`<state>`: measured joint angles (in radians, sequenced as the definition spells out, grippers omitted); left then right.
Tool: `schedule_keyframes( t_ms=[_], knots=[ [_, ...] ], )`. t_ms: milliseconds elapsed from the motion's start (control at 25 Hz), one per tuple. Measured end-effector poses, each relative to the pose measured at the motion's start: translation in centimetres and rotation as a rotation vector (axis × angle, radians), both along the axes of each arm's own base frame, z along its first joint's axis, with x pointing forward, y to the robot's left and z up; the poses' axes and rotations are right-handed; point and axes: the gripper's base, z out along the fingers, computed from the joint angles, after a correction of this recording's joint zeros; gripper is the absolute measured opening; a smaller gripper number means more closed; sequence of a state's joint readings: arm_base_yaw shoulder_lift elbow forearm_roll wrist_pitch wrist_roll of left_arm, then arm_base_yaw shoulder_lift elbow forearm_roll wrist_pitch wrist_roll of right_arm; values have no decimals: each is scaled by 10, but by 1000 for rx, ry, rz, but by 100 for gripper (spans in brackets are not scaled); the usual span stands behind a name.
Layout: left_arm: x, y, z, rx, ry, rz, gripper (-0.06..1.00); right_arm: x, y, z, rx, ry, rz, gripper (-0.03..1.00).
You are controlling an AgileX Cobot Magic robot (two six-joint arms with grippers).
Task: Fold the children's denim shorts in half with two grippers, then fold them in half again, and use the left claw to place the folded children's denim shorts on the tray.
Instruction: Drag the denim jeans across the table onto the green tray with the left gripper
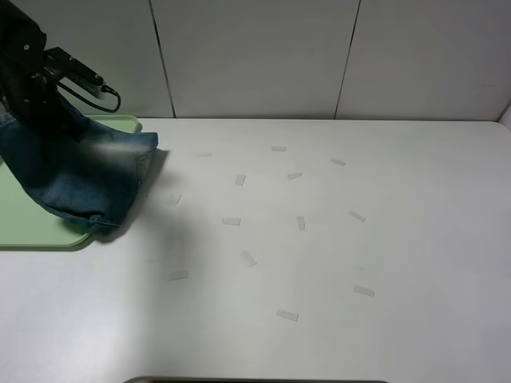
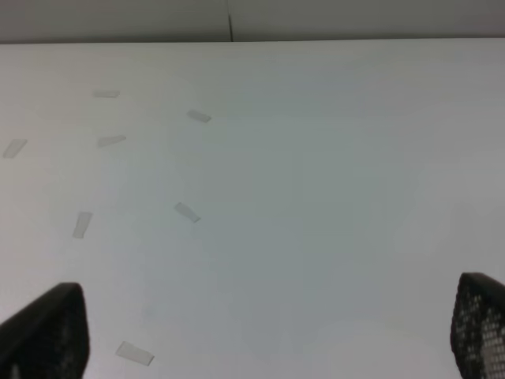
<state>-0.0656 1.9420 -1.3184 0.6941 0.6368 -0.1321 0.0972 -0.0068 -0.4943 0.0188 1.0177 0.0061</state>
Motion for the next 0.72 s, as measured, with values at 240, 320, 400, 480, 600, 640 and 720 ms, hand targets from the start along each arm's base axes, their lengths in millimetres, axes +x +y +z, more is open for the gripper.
schedule_keyframes(
  t_ms=[240,320,400,480,600,640,720],
  knots=[
    [1,24,1,-20,-40,82,13,0,0,0,0,0,0,69],
    [0,29,1,-19,-41,94,13,0,0,0,-1,0,-1,69],
    [0,34,1,-19,-42,109,13,0,0,0,-2,0,-1,69],
    [-1,38,0,-19,-44,121,13,0,0,0,-2,0,-1,69],
    [-3,42,-2,-18,-36,128,13,0,0,0,-2,0,-2,69],
    [-3,43,-2,-19,-37,132,13,0,0,0,-2,0,-2,69],
    [-3,44,-3,-19,-36,134,13,0,0,0,-2,0,-2,69]
  ],
)
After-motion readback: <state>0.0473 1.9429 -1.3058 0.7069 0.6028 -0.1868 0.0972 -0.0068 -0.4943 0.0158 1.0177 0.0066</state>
